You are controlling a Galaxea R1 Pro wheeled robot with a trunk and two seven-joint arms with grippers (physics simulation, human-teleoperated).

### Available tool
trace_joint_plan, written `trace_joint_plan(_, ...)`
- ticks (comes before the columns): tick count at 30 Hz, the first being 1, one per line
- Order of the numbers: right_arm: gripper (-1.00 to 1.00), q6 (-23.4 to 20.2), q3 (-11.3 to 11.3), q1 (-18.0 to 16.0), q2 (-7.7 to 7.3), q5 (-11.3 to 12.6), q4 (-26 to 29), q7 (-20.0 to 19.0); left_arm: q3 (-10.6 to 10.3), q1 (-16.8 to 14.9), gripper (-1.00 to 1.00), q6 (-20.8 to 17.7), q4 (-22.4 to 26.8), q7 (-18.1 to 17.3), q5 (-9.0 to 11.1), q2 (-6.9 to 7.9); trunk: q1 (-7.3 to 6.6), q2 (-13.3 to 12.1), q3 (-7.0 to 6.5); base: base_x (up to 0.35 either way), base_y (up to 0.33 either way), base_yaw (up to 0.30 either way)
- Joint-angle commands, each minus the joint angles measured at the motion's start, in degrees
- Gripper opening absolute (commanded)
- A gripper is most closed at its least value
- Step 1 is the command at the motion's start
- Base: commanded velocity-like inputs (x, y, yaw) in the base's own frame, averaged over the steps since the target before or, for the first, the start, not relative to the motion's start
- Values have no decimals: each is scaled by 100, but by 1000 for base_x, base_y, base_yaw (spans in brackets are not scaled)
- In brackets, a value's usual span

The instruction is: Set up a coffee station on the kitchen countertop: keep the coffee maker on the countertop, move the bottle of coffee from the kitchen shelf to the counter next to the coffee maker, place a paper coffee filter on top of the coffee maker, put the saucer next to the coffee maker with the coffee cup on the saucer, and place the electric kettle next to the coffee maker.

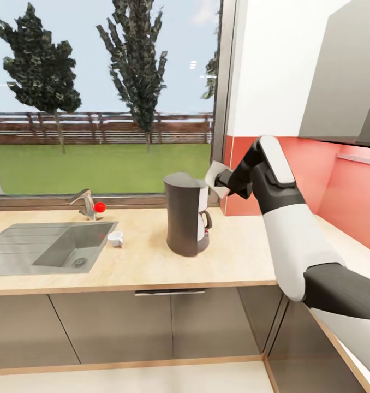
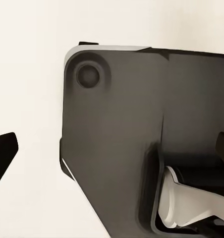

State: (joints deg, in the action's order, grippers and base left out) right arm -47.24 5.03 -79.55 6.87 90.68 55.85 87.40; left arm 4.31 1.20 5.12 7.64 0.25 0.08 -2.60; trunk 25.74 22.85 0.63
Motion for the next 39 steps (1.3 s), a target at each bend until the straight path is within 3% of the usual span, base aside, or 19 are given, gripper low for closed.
trace_joint_plan(1,-100,92,5,-21,-3,124,13,171,44,3,100,6,9,1,1,-4,4,7,7,105,0,0)
trace_joint_plan(4,-100,439,0,-43,-8,444,20,260,50,3,100,6,4,1,1,-4,4,7,7,46,0,0)
trace_joint_plan(7,-100,547,-1,-49,-9,977,27,260,52,3,100,5,1,1,0,-4,4,7,7,116,0,0)
trace_joint_plan(9,-100,581,-2,-51,-14,1208,30,260,52,3,100,2,1,1,0,-4,4,7,7,267,0,0)
trace_joint_plan(20,-100,608,-2,-51,-18,1319,31,260,46,3,100,-2,0,1,0,-4,4,7,-3,212,0,0)
trace_joint_plan(29,-100,617,-2,-51,-17,1321,31,260,41,3,100,-2,0,1,0,-4,4,7,-72,53,0,0)
trace_joint_plan(39,-100,618,-2,-43,-11,1321,31,260,40,3,100,-2,0,2,0,-4,4,7,-160,270,0,0)
